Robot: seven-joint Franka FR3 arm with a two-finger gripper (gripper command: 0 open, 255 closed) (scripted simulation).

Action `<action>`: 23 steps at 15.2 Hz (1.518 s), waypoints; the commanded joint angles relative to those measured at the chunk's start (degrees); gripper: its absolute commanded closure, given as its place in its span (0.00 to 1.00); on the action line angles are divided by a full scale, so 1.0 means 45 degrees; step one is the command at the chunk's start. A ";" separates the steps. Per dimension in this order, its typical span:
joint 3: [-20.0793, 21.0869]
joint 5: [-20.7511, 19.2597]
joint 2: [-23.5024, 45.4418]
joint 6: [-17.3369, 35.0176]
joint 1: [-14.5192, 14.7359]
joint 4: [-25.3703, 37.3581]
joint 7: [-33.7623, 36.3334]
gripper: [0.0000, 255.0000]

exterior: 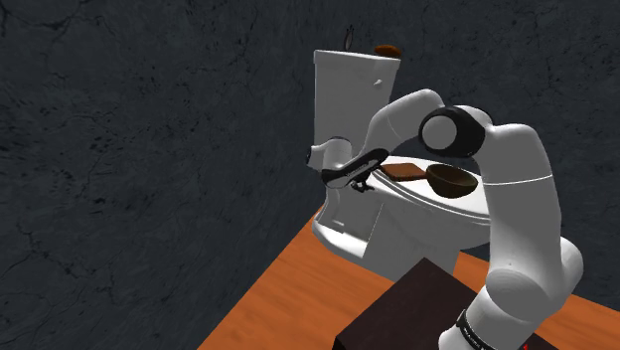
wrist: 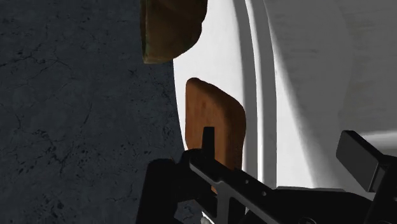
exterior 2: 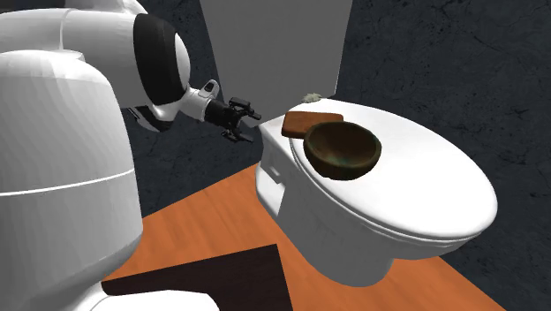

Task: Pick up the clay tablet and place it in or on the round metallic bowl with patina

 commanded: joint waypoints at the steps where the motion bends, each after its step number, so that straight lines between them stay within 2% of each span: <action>1: -0.0461 -0.0625 0.1093 -0.0540 0.0115 0.1184 0.0032 0.00; 3: -0.0946 -0.1179 0.2159 -0.1006 0.0182 0.2424 -0.0071 0.00; 4: -0.1018 -0.1249 0.2305 -0.1064 0.0192 0.2599 -0.0093 0.00; 11: -0.1244 -0.1584 0.1872 -0.0238 -0.0408 0.1618 0.0162 0.00; 19: -0.1280 -0.1566 0.1872 -0.0223 -0.0380 0.1617 0.0157 0.00; 20: -0.1288 -0.1579 0.1801 -0.0194 -0.0403 0.1533 0.0157 1.00; 23: -0.1326 -0.1633 0.1728 -0.0108 -0.0474 0.1447 0.0133 1.00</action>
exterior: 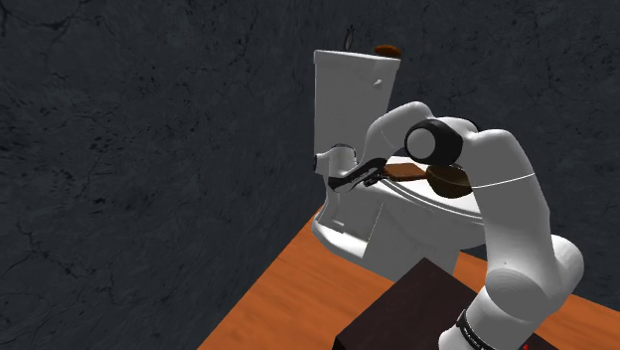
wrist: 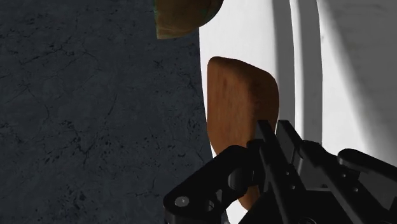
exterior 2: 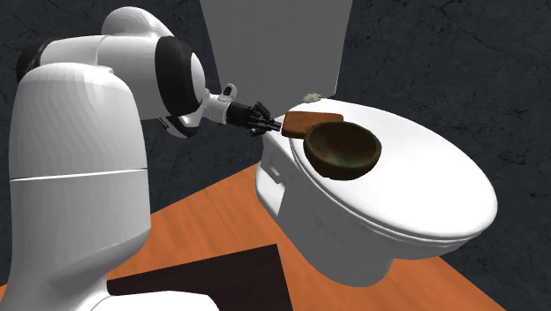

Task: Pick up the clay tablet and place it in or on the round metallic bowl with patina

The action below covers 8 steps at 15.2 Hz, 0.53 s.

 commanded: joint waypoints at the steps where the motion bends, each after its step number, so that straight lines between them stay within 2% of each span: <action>1: -0.0231 0.0054 -0.0013 -0.0178 -0.0252 -0.0071 0.0015 1.00; 5: -0.0252 0.0029 0.0013 -0.0279 -0.0240 0.0241 -0.0264 1.00; 6: -0.0006 0.0047 0.0023 -0.0180 0.0023 0.0054 -0.0167 1.00; 7: -0.0005 0.0046 0.0023 -0.0180 0.0022 0.0054 -0.0167 0.00; 8: 0.0069 -0.0473 -0.0845 0.0313 0.0152 -0.1510 0.0249 0.00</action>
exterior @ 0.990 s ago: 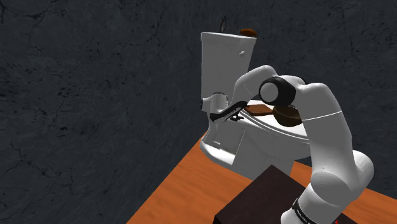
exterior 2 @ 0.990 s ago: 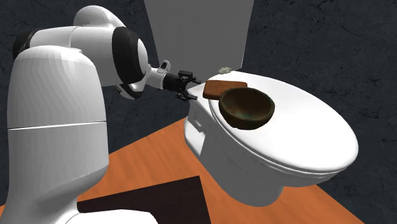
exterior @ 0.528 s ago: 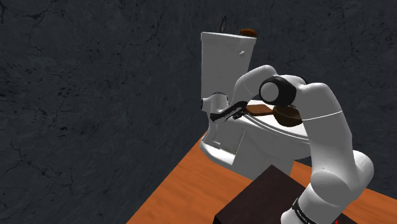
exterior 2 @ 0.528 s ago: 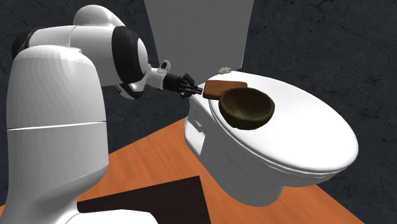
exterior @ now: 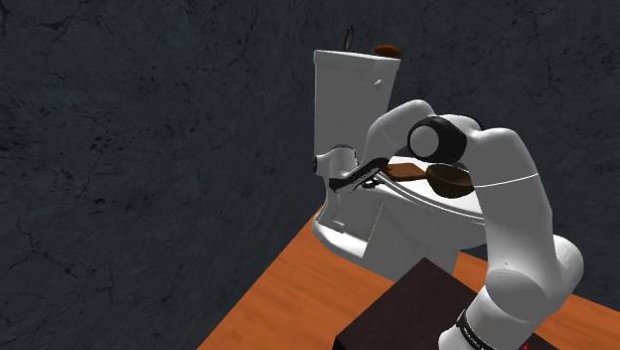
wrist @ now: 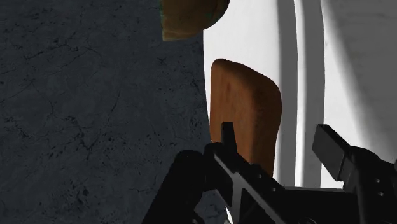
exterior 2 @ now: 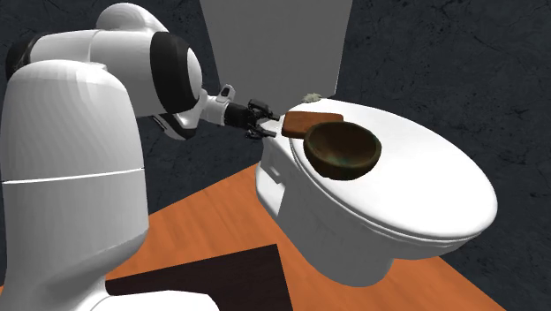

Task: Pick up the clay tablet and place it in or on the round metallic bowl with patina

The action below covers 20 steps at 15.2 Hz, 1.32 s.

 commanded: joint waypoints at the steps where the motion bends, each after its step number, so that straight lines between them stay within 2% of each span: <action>1: 0.0092 -0.0845 -0.1287 0.0744 0.0180 -0.2330 0.0623 0.00; 2: 0.0139 -0.1407 -0.2042 0.1144 0.0291 -0.3669 0.0977 0.00; 10: -0.0257 -0.2012 -0.2115 0.1913 -0.0296 -0.4006 0.1070 0.00; 18: -0.0257 -0.2010 -0.2115 0.1912 -0.0295 -0.4006 0.1071 0.00; 19: -0.0257 -0.2010 -0.2115 0.1912 -0.0295 -0.4006 0.1071 1.00; 20: -0.0257 -0.2010 -0.2115 0.1912 -0.0295 -0.4006 0.1071 1.00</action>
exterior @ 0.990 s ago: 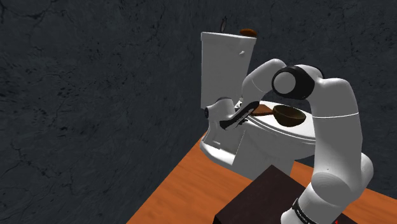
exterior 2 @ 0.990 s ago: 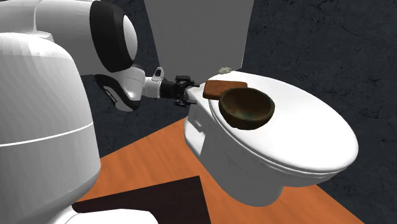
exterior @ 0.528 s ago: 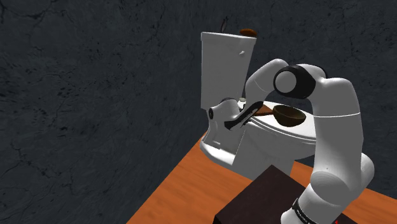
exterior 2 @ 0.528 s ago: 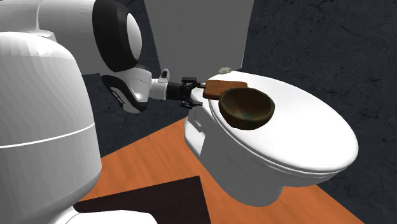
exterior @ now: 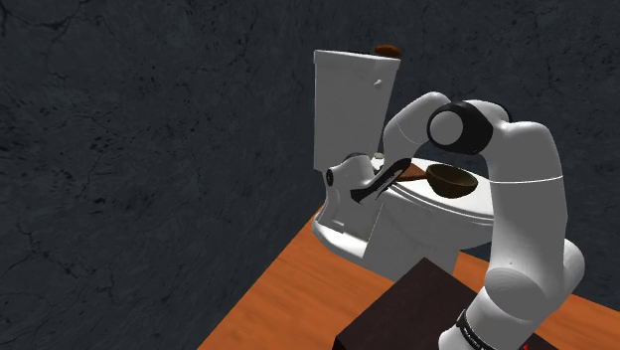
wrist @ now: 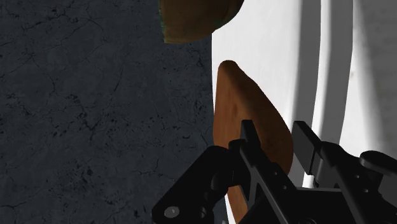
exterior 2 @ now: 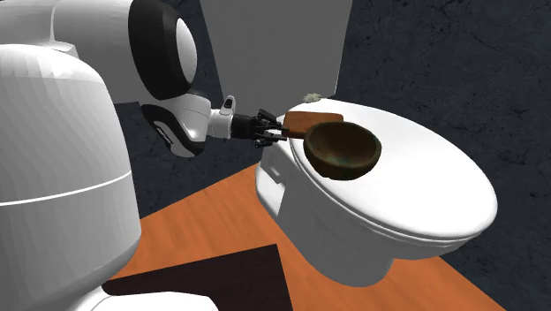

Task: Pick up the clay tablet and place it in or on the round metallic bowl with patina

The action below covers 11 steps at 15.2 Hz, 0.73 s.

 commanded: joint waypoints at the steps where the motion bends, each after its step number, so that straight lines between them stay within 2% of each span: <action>1: 0.0000 0.0000 0.0000 0.0000 0.0000 0.0000 0.0000 1.00; 11: 0.0005 0.0013 -0.0415 -0.0062 0.0003 -0.0114 -0.0296 1.00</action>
